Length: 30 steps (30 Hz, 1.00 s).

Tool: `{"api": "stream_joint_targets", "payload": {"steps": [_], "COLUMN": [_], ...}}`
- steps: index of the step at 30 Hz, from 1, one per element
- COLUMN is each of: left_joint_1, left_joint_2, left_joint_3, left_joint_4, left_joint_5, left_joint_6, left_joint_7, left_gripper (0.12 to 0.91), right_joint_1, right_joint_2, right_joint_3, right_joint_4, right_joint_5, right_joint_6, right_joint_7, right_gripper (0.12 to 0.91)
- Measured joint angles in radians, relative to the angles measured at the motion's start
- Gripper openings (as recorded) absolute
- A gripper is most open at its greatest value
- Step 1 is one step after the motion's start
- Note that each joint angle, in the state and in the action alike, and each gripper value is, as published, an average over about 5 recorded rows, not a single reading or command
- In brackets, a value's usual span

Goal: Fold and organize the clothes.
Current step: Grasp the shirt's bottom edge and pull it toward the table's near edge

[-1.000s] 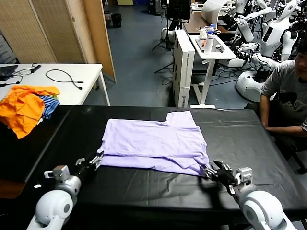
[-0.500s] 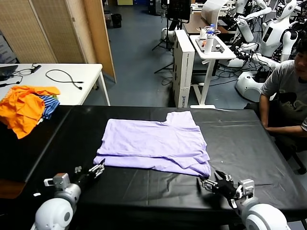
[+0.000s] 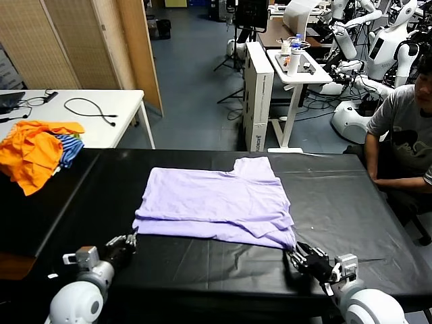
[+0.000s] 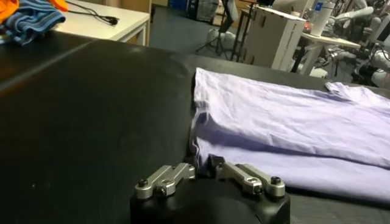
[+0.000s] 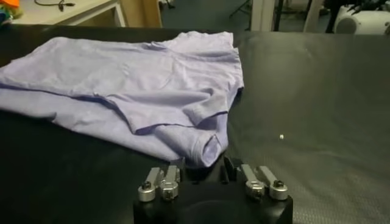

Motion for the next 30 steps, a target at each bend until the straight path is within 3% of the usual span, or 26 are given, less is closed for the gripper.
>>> {"api": "stream_joint_targets", "payload": {"steps": [12,25,28,30], "left_joint_1": [0.052,0.251,0.296,0.318], "left_joint_2": [0.019,0.031,0.029,0.026], "left_joint_3": [-0.013,-0.075,-0.085,-0.087], "left_joint_4": [-0.04,-0.184,-0.211,-0.225], "left_joint_5": [0.012,0.044,0.051,0.054], "left_joint_6": [0.003,0.019,0.02,0.024], "left_joint_7": [-0.001,-0.016,-0.019,-0.025], "left_gripper": [0.152,0.152,0.152,0.152], "right_joint_1": [-0.104,-0.29,-0.315,-0.33], "right_joint_2": [-0.01,-0.004,-0.003,-0.003], "right_joint_3": [0.07,0.147,0.147,0.149], "right_joint_4": [0.073,0.192,0.21,0.223], "right_joint_5": [0.014,0.018,0.018,0.018], "right_joint_6": [-0.061,-0.1,-0.119,-0.13], "right_joint_7": [0.027,0.041,0.047,0.052], "right_gripper": [0.14,0.14,0.171,0.236]}}
